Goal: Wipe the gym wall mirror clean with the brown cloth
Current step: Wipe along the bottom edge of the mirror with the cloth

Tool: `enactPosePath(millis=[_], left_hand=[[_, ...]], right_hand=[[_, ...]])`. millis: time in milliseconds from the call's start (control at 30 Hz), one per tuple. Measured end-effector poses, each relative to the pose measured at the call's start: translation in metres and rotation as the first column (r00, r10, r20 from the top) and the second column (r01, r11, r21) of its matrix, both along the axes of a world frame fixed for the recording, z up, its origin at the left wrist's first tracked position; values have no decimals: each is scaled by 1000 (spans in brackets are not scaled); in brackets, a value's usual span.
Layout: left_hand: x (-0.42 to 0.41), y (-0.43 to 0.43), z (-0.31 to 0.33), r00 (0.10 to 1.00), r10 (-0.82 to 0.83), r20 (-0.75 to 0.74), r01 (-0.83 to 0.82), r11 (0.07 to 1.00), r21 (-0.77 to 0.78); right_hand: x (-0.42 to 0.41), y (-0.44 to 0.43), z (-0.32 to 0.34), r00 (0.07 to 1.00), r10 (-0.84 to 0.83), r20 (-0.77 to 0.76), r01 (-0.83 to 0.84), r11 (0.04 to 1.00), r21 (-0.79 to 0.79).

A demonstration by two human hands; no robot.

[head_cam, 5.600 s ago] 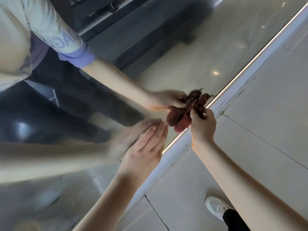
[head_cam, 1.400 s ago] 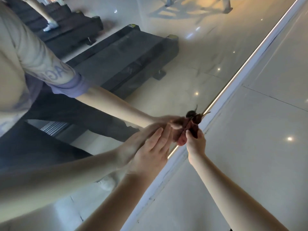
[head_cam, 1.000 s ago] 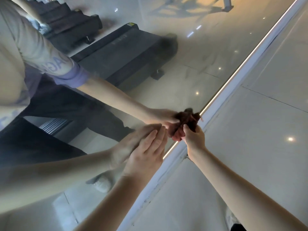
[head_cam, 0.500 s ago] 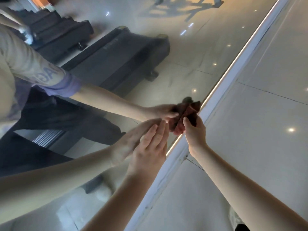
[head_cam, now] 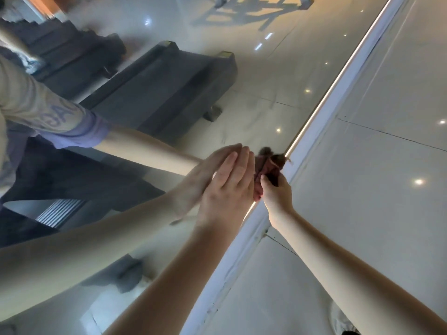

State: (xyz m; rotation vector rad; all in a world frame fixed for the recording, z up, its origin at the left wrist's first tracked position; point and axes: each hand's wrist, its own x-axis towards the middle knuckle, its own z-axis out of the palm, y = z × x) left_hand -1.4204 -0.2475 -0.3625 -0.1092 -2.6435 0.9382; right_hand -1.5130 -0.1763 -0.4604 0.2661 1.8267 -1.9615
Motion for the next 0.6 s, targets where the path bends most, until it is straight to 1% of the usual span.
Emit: enactPosePath(millis=[67, 100, 167, 200, 233, 300, 333, 400, 467, 500, 533, 600], left_hand=[[-9, 0, -7, 1000, -13, -19, 14, 999, 33], [-13, 1, -10, 999, -13, -31, 14, 998, 57], [-19, 1, -8, 1000, -13, -17, 16, 984, 178], [-20, 1, -6, 1000, 10, 28, -14, 986, 163], [-19, 2, -4, 999, 20, 36, -24, 991, 129], [-16, -3, -4, 997, -30, 66, 28, 999, 25], [-16, -3, -1, 997, -20, 75, 20, 1000, 7], [-16, -4, -1, 997, -10, 77, 13, 999, -49], [-18, -4, -4, 996, -6, 92, 14, 996, -86], [-18, -4, -5, 995, -11, 100, 22, 994, -105], [-20, -4, -7, 995, -26, 101, 36, 994, -101], [-23, -2, -6, 995, -22, 98, 32, 995, -92]], right_hand=[[-14, 3, 8, 979, -20, -201, 24, 1000, 17], [-21, 3, 6, 964, -21, -266, 31, 999, 33], [-27, 2, -5, 957, -8, -291, 27, 998, 63], [-27, 2, -10, 967, -3, -253, 21, 997, 68], [-26, 2, -17, 981, 10, -194, 6, 997, 83], [-25, 4, -30, 996, 69, -64, -61, 991, 122], [-26, 5, -34, 995, 96, -7, -95, 989, 117], [-32, 5, -32, 992, 116, 58, -122, 987, 101], [-41, 2, -23, 991, 95, 91, -101, 993, 67], [-46, 2, -16, 996, 66, 55, -67, 997, 32], [-52, 2, -7, 1000, 25, -13, -25, 1000, 3], [-66, 2, 4, 977, -16, -215, 21, 1000, 17]])
